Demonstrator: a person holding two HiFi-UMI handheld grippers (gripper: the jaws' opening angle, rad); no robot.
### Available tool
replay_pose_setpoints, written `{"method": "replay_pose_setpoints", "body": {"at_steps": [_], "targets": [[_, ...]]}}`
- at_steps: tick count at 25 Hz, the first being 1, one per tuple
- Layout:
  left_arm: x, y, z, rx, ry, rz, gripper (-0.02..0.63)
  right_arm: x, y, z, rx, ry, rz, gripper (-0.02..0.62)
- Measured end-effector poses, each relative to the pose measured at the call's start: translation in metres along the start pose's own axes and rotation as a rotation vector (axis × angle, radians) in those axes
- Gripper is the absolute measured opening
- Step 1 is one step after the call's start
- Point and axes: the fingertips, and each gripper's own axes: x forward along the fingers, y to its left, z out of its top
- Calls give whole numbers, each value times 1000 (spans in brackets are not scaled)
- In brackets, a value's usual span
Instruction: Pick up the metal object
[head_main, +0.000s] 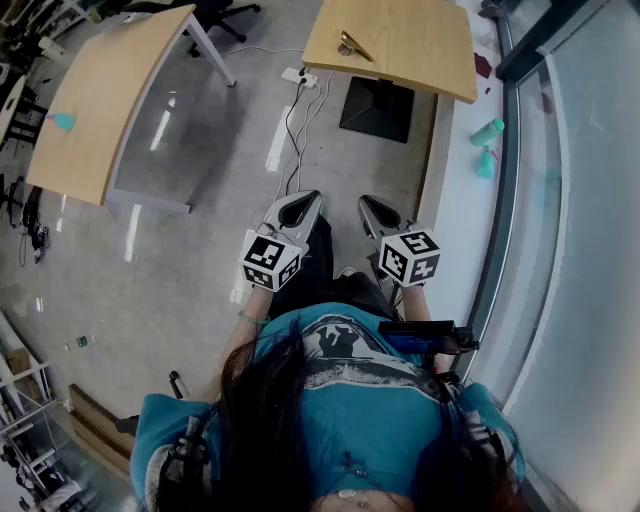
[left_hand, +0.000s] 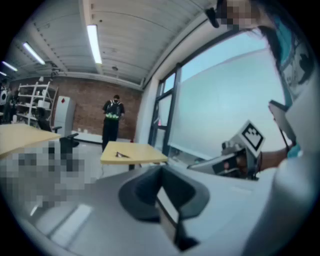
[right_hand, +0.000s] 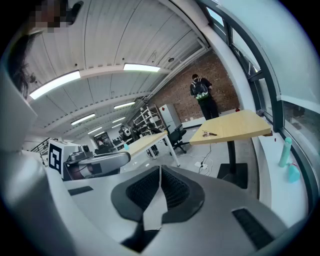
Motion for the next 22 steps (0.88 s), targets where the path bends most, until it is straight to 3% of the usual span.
{"method": "replay_pose_setpoints", "body": {"at_steps": [7, 14, 22], "targets": [[56, 61, 16, 2, 9, -19, 2, 50, -38, 37, 32, -2, -25, 20], [99, 159, 50, 6, 17, -45, 2, 134, -54, 86, 56, 20, -74, 20], [137, 255, 59, 7, 47, -76, 2, 224, -81, 124, 108, 21, -141, 20]]}}
